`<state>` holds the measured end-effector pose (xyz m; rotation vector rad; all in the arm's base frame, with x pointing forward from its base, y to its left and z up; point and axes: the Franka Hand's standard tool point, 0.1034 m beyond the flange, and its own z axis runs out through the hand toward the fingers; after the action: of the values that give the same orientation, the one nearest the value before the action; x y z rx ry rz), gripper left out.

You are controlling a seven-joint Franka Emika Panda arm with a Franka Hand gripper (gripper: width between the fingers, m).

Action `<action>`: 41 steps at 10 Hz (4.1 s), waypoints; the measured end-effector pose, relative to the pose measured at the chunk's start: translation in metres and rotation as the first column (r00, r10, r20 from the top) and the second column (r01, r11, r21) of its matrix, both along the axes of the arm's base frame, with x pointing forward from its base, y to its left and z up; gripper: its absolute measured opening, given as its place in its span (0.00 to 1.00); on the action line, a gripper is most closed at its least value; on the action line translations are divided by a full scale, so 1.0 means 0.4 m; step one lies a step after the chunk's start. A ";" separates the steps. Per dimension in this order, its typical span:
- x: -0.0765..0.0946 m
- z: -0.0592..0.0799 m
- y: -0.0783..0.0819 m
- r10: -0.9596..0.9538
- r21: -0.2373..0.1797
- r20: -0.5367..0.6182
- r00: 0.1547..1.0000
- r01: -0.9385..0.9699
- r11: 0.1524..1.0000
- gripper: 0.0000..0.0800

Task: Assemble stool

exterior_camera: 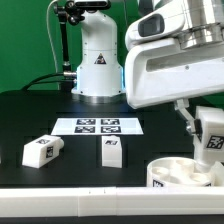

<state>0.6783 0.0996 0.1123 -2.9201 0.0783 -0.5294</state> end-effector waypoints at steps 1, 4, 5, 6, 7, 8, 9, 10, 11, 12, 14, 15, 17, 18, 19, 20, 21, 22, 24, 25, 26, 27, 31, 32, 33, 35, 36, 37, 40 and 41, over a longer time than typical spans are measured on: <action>0.000 -0.001 0.000 0.000 0.000 -0.002 1.000 0.000 1.000 0.41; 0.004 -0.004 0.005 -0.017 -0.016 0.126 0.992 0.019 1.000 0.41; 0.006 -0.001 0.003 -0.018 -0.016 0.127 0.992 0.021 1.000 0.41; 0.003 -0.005 0.000 -0.017 -0.018 0.126 0.992 0.020 1.000 0.41; -0.002 -0.010 -0.002 -0.017 -0.020 0.122 0.992 0.020 1.000 0.41; -0.011 -0.015 -0.005 -0.017 -0.022 0.117 0.993 0.019 1.000 0.41; -0.020 -0.020 -0.003 -0.015 -0.024 0.111 0.994 0.017 1.000 0.41; -0.025 -0.025 -0.001 -0.013 -0.024 0.107 0.994 0.016 1.000 0.41; -0.030 -0.029 0.003 -0.010 -0.024 0.103 0.995 0.013 1.000 0.41; -0.036 -0.034 0.007 -0.007 -0.025 0.099 0.995 0.010 1.000 0.41; -0.042 -0.042 0.011 -0.004 -0.026 0.093 0.996 0.007 1.000 0.41; -0.044 -0.048 0.010 -0.005 -0.027 0.090 0.996 0.007 1.000 0.41; -0.044 -0.049 0.010 -0.005 -0.027 0.089 0.996 0.007 1.000 0.41; -0.044 -0.050 0.007 -0.004 -0.028 0.088 0.996 0.007 1.000 0.41; -0.045 -0.058 -0.006 0.001 -0.034 0.087 0.996 0.002 0.999 0.41; -0.048 -0.065 -0.005 0.000 -0.036 0.091 0.996 0.003 0.999 0.41; -0.048 -0.065 -0.001 0.002 -0.037 0.098 0.995 0.001 0.999 0.41; -0.049 -0.065 0.000 0.001 -0.039 0.114 0.993 0.004 0.999 0.41; -0.054 -0.067 0.003 -0.003 -0.044 0.158 0.987 0.010 0.999 0.41; -0.060 -0.074 0.006 -0.004 -0.048 0.175 0.985 0.012 0.999 0.41; -0.060 -0.073 0.006 -0.003 -0.050 0.186 0.982 0.013 0.999 0.41; -0.060 -0.073 0.005 -0.003 -0.050 0.184 0.983 0.013 0.999 0.41; -0.060 -0.074 0.005 -0.003 -0.050 0.184 0.983 0.012 0.999 0.75; -0.060 -0.074 0.005 -0.002 -0.050 0.184 0.983 0.012 0.999 0.79; -0.058 -0.068 0.002 0.005 -0.052 0.170 0.985 0.003 0.999 0.79; -0.049 -0.037 0.000 0.011 -0.046 0.146 0.989 -0.005 0.999 0.81; -0.046 -0.025 0.000 0.014 -0.043 0.137 0.991 -0.008 0.999 0.81; -0.039 -0.016 0.002 0.014 -0.041 0.137 0.990 -0.008 0.999 0.81; -0.041 -0.019 0.013 0.015 -0.038 0.131 0.991 -0.010 0.999 0.81; -0.043 -0.023 0.017 0.021 -0.033 0.103 0.994 -0.017 0.999 0.81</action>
Offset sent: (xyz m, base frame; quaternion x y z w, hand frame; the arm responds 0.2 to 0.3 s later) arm 0.0033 0.0047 -0.0022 0.0030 0.0694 -0.0005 0.9976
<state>0.6609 0.1063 0.1032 -2.9153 0.0286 -0.6838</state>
